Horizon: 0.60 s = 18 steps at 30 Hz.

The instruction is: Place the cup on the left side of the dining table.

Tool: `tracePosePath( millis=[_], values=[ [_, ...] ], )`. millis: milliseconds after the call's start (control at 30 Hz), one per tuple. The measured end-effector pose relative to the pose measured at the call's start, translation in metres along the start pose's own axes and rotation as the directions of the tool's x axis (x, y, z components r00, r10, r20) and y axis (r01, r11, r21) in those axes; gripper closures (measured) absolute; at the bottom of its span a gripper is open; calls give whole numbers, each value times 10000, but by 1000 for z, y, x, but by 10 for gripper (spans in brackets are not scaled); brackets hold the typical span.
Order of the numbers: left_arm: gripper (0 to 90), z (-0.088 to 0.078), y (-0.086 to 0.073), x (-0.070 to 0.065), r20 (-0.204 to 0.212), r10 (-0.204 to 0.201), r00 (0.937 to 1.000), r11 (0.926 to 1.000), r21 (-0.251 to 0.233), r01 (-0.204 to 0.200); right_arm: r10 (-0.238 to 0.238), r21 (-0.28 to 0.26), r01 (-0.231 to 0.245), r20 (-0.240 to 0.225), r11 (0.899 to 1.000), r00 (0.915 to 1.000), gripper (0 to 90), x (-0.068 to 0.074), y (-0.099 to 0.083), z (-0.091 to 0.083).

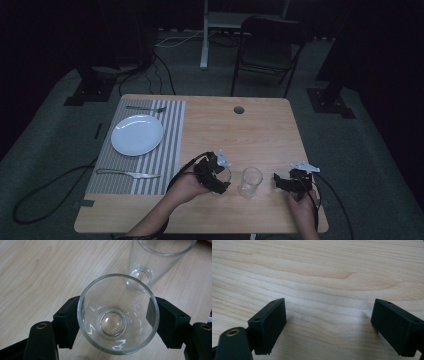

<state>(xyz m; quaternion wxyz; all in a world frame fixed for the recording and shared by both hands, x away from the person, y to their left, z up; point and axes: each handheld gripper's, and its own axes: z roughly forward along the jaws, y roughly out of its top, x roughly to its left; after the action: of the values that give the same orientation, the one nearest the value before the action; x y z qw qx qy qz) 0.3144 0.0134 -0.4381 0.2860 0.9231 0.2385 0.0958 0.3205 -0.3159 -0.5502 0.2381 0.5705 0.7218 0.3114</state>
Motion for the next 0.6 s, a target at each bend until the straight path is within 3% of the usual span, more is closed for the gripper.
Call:
tracePosePath(
  millis=[533, 600],
  values=[
    [291, -13, 12, 13, -68, 77, 9999, 9999, -144, -78, -18, -5, 18, 1, 10000, 10000, 125, 0, 0, 0],
    [290, -17, 13, 16, -126, -67, 9999, 9996, -287, 63, -12, -1, 12, -4, 10000, 10000, 125, 0, 0, 0]
  ],
)
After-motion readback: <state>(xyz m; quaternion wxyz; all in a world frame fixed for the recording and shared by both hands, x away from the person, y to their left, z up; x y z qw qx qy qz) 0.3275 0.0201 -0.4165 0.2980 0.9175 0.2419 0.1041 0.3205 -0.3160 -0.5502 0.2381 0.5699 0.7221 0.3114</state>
